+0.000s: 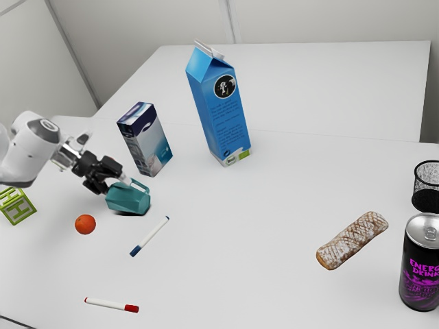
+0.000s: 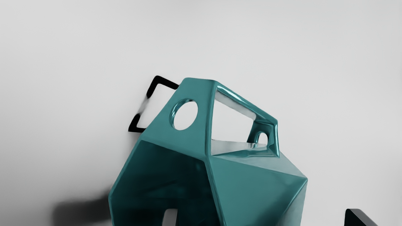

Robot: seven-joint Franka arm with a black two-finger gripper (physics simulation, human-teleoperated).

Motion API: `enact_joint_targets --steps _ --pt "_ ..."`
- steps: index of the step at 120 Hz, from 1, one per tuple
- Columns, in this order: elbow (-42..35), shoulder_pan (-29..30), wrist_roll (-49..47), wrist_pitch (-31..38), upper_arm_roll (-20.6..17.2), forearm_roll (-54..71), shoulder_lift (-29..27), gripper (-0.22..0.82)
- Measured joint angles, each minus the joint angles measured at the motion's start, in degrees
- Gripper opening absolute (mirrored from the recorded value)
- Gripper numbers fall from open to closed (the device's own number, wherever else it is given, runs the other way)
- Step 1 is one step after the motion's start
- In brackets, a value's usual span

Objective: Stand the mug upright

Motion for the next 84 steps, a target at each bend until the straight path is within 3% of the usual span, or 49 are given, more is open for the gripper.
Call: enact_joint_targets --steps 22,49,84 --pt "-1.69 0.03 2.57 0.16 -0.02 -5.32 0.54 0.53" --pt "-1.71 0.10 4.97 0.12 -0.09 -7.23 0.37 0.09" --pt "-2.95 -0.26 6.91 0.28 -0.33 -7.50 -3.87 -0.12"
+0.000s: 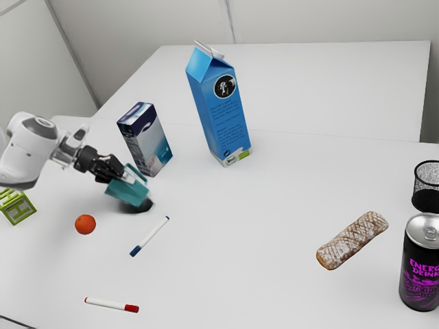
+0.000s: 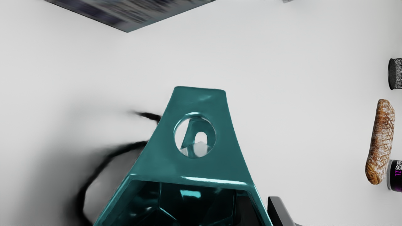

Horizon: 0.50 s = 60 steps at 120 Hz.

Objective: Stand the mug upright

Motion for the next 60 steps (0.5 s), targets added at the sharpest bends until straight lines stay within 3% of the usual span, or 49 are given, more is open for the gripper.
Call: enact_joint_targets --steps 30,60 --pt "-0.86 -3.95 0.31 0.43 -0.21 3.87 -7.66 -0.16" --pt "-0.91 -10.99 -5.00 0.39 0.15 20.20 -14.77 -0.17"
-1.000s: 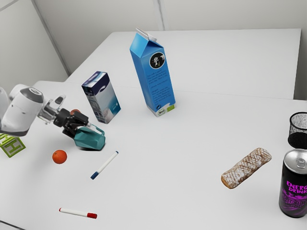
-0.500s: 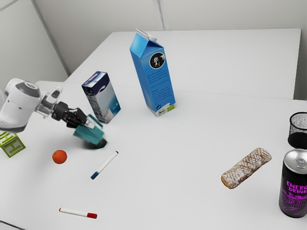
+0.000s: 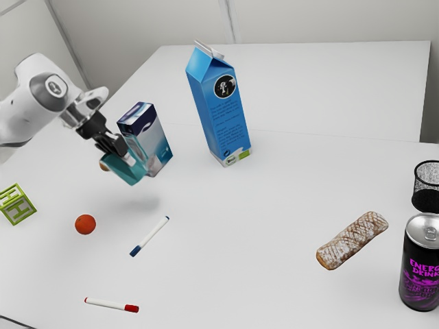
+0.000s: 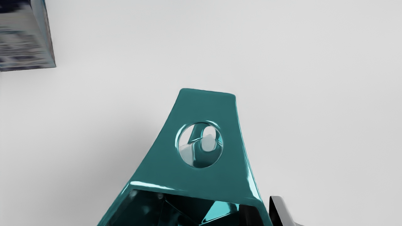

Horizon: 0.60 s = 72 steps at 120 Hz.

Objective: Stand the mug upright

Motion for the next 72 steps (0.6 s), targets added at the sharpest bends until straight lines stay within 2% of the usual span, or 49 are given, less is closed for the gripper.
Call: enact_joint_targets --steps 23,37,72 --pt "-1.69 -6.32 -6.93 0.40 -0.05 11.94 -3.75 -0.17" --pt "-5.72 -8.99 -11.08 3.69 -0.38 16.83 -4.99 -0.18" --pt "-12.69 -7.02 -19.15 15.89 -1.08 22.84 -5.48 -0.17"
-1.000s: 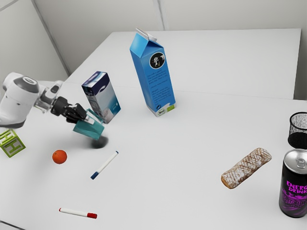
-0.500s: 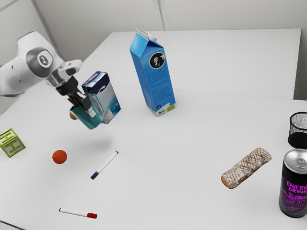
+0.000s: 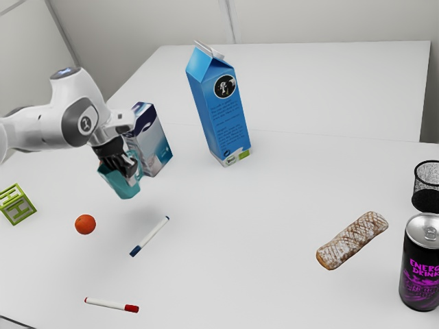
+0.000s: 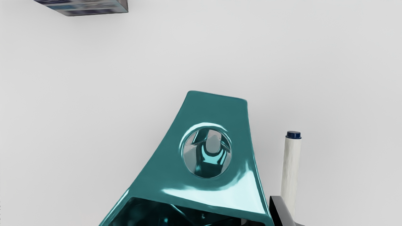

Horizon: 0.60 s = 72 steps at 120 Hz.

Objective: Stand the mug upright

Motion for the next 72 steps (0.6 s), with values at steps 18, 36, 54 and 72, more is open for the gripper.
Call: enact_joint_targets --steps 18,36,54,72 --pt "-2.64 -1.16 -3.04 4.02 -0.07 0.63 0.12 -0.17" --pt "-3.80 -1.55 -5.49 5.92 -0.11 0.86 0.89 -0.17" --pt "-4.01 -1.43 -7.43 6.81 -0.11 0.94 2.08 -0.17" --pt "-4.05 -1.49 -9.00 7.26 0.02 0.97 3.94 -0.17"
